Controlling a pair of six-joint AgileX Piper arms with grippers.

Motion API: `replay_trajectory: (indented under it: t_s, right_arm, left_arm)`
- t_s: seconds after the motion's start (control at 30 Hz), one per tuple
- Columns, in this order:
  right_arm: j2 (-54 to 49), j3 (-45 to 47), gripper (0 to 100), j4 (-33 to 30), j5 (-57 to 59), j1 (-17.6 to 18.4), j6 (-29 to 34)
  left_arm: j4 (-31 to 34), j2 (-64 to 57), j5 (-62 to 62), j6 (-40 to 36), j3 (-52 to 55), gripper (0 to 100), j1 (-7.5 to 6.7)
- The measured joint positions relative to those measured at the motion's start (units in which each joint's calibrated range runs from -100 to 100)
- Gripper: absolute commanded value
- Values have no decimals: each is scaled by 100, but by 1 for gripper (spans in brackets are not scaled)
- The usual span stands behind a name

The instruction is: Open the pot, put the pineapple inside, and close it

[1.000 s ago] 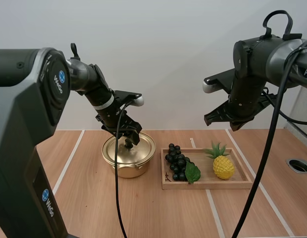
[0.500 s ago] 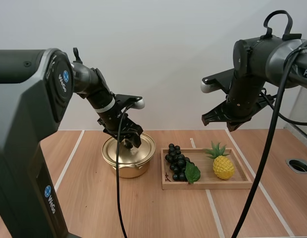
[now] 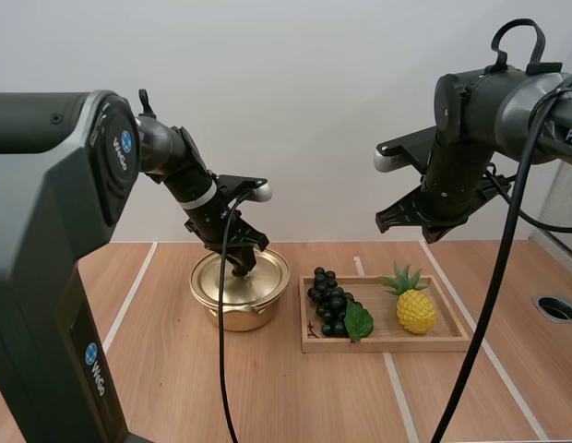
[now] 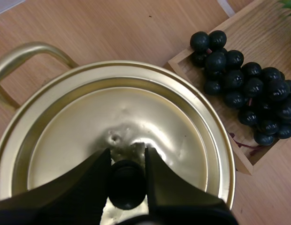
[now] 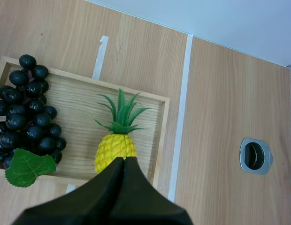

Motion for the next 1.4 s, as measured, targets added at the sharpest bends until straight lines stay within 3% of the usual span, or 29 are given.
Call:
replay_trajectory:
  t_s: [0.27, 0.57, 0.9, 1.2, 1.4]
  right_arm:
    - [0, 0, 0, -35, -112, -10, 0]
    - [0, 0, 0, -47, -352, -284, 281]
    - [0, 0, 0, -233, -336, -292, 842]
    - [0, 0, 0, -202, -68, -292, 908]
    - [0, 0, 0, -100, 214, -292, 908]
  left_arm:
    - [-22, -104, 162, 23, -57, 0, 0]
    - [-95, -1312, 270, 58, -327, 0, 0]
    - [-119, -2445, -399, 58, -331, 0, 0]
    - [-334, -3528, -1682, 58, -373, 0, 0]
    - [-334, -4127, -1914, 58, -905, 0, 0]
